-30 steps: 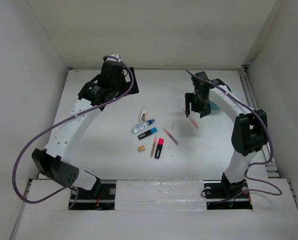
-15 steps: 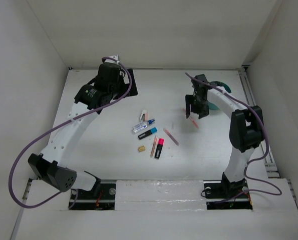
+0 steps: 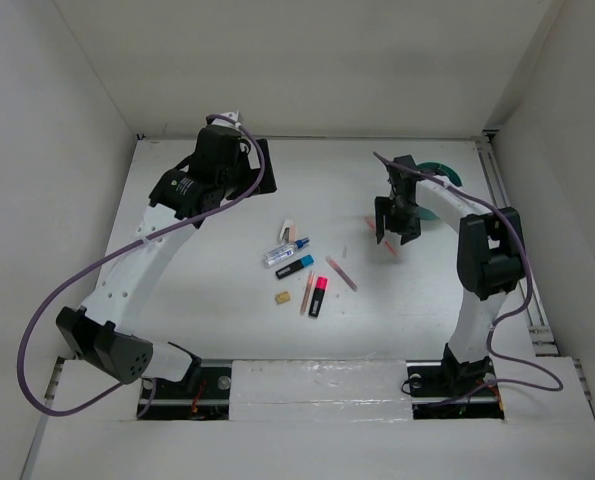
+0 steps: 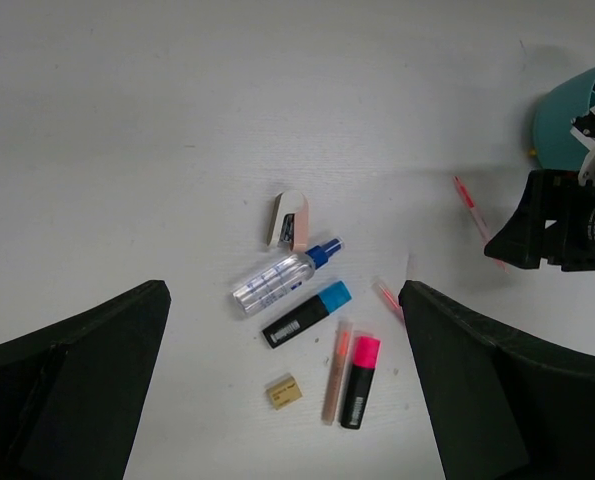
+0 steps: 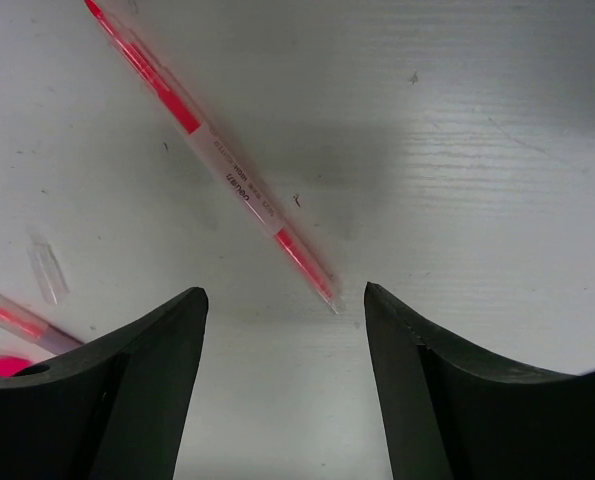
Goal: Sort the stationery into containers
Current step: Grab a piece of stationery with the right arm
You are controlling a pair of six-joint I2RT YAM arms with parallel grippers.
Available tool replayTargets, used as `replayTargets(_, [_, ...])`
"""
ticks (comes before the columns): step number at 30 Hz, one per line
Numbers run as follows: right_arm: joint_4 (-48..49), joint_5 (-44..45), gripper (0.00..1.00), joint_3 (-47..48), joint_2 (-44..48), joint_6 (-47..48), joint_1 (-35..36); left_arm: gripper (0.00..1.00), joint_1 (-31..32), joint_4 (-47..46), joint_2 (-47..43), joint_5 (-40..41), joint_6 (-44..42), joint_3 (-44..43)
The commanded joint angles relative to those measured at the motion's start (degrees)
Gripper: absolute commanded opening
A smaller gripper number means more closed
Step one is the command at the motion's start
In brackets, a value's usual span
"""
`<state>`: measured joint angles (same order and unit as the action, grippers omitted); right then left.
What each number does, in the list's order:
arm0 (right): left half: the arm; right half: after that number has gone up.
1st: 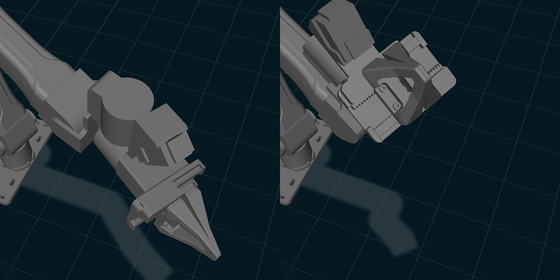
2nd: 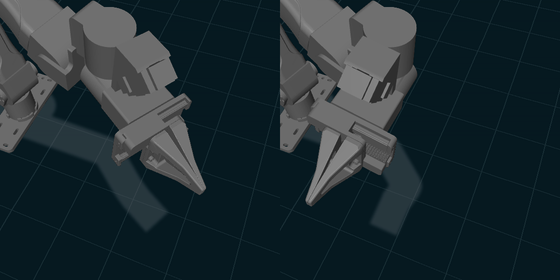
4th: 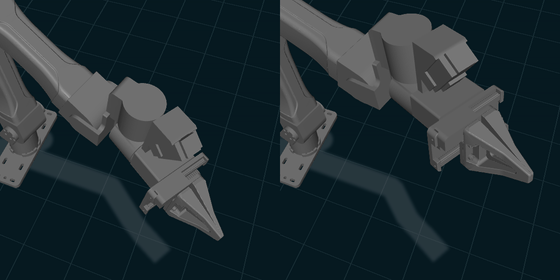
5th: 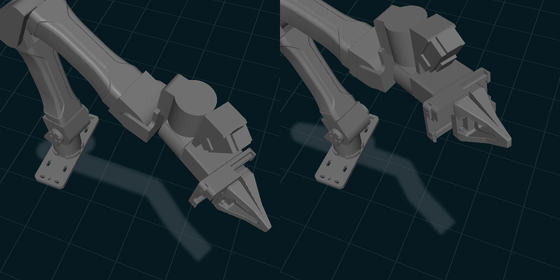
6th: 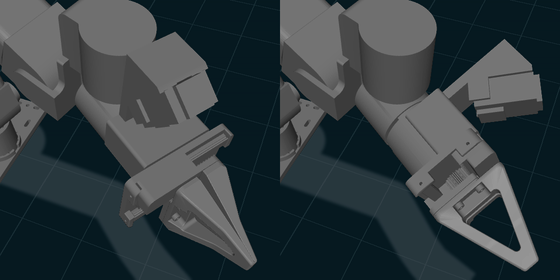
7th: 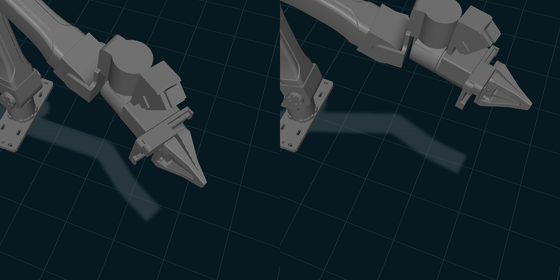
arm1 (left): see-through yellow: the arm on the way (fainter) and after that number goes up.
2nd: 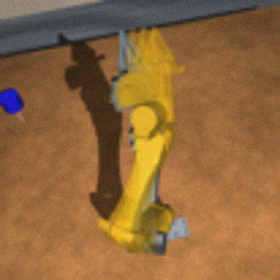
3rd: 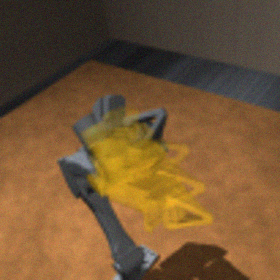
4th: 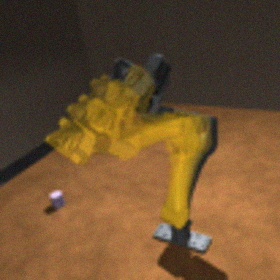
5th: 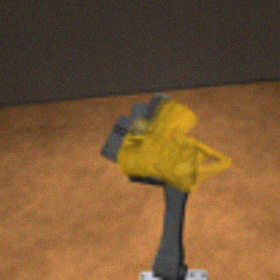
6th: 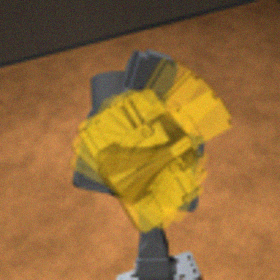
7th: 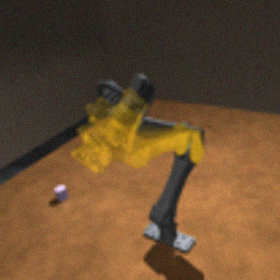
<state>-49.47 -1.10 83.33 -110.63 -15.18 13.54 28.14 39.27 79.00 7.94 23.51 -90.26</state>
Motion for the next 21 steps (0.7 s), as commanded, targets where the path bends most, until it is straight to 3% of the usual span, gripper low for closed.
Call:
replayTargets(1, [1.2,0.1,0.70,-1.0,0.0,0.5,1.1,1.00,0.2,-1.0,-1.6,-1.0,-0.9,0.9])
replayTargets(21, [1.2,5.7,0.66,0.9,-5.4,0.5,3.8,1.00,0.2,-2.2,-3.7,-3.1,-2.0,3.8])
